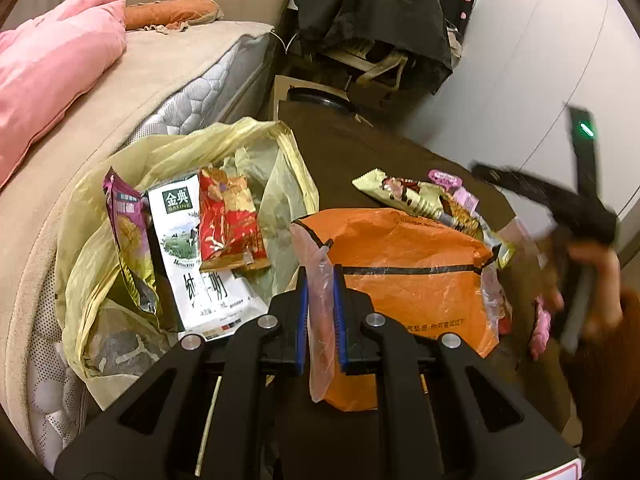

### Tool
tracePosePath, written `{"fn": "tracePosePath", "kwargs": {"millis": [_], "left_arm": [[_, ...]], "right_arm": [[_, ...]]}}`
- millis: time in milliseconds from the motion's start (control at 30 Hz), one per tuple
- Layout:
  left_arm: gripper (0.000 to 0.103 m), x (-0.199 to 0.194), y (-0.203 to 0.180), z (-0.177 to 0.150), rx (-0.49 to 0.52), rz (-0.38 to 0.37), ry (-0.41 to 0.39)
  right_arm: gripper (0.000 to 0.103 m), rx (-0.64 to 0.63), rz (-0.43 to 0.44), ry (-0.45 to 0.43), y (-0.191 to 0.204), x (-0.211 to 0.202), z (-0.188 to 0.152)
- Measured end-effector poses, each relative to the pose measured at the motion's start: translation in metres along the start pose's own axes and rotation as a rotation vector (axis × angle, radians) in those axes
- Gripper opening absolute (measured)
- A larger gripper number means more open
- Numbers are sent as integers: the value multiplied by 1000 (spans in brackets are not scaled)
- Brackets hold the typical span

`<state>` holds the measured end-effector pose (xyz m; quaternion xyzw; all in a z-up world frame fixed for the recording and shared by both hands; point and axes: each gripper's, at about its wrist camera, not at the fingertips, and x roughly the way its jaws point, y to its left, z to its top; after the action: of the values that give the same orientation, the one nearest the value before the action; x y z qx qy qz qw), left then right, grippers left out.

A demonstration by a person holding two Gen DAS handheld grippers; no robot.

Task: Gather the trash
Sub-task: 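Grasp the pink heart-shaped wrapper with the right gripper while the left holds the orange bag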

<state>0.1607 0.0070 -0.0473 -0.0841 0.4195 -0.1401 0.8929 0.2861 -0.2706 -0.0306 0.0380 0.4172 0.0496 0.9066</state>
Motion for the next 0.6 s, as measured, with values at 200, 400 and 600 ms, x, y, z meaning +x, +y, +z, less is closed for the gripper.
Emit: {"fn": "tracePosePath", "kwargs": {"millis": [200,400,600], "left_arm": [[11,1,2,-3,32,10,3],[11,6,2,-3,29,-6,12],[11,9,0,-3,25,-23,20]], "right_arm": [[46,70,-46,132,-16,55,18],[42,70,-14,178,-17,68,5],[40,-9,15,128,-11,37,-6]]}}
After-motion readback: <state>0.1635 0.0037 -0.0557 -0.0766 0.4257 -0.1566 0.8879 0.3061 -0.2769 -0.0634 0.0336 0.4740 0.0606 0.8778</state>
